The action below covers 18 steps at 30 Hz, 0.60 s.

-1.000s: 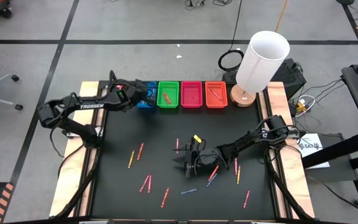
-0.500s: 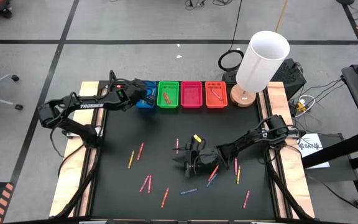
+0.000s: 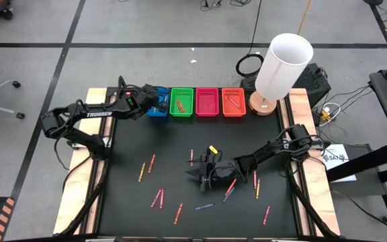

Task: Sort crayons
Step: Put the yellow crayon into the blue bin, then put the red crayon into the orange bin

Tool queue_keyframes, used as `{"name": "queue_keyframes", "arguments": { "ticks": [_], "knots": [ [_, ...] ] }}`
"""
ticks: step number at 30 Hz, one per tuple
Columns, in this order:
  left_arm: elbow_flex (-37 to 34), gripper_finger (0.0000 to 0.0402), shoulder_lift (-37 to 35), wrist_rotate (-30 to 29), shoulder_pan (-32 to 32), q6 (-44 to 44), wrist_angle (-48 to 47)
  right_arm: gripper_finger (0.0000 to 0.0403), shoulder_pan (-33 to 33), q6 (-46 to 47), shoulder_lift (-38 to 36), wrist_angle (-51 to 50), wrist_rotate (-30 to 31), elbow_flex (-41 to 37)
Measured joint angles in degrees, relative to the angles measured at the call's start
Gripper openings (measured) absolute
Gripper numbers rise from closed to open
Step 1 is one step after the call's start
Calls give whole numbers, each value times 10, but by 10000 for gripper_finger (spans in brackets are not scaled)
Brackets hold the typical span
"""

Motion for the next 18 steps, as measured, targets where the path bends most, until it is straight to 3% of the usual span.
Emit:
{"name": "queue_keyframes", "arguments": {
  "ticks": [9, 18],
  "knots": [
    [0, 111, 0, 1, -1, 0, 0, 187, 0, 0, 0, 0, 0, 0],
    [0, 126, 0, 5, -45, -2, -4, 187, 0, 0, 0, -13, 0, 0]
  ]
}}
